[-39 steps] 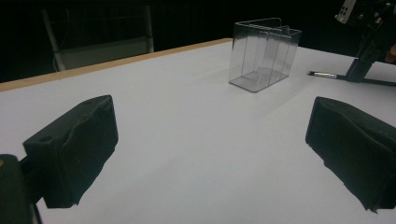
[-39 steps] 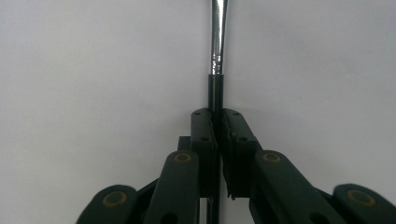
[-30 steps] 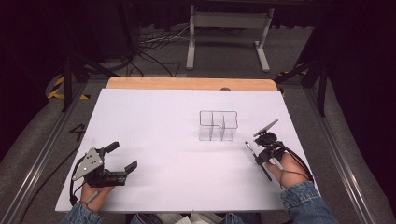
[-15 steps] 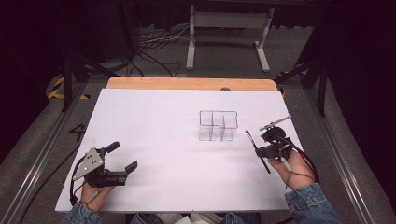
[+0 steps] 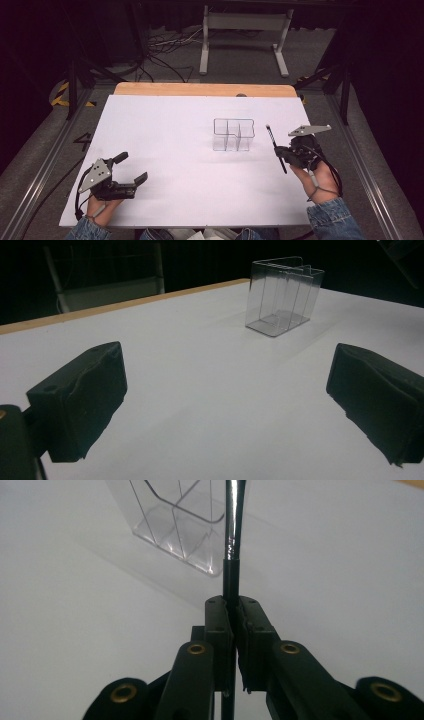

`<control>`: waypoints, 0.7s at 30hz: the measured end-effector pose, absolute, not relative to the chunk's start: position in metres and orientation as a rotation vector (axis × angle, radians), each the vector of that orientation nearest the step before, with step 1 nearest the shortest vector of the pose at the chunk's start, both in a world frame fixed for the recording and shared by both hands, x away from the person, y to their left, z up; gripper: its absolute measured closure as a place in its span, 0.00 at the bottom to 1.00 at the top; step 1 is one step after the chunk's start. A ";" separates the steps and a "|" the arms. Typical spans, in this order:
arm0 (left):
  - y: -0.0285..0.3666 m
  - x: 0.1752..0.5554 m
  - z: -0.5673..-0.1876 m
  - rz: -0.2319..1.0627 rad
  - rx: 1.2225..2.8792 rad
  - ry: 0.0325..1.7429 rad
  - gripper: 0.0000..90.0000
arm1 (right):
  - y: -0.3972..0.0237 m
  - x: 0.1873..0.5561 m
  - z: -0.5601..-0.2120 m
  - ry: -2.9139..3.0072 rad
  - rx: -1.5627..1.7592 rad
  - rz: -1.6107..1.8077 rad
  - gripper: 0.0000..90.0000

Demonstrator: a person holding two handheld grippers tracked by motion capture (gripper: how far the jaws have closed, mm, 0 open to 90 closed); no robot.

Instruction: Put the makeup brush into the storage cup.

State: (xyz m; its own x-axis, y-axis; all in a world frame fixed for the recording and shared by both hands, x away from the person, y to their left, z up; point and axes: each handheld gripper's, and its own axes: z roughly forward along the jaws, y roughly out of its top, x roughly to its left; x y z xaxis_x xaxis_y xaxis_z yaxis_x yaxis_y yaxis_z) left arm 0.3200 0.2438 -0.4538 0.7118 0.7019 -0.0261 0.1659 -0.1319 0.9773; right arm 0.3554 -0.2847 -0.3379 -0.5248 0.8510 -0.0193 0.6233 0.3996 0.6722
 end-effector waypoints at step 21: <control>0.244 0.319 -0.455 0.540 1.677 0.712 0.04 | -0.291 0.351 -0.337 2.176 1.075 1.240 0.94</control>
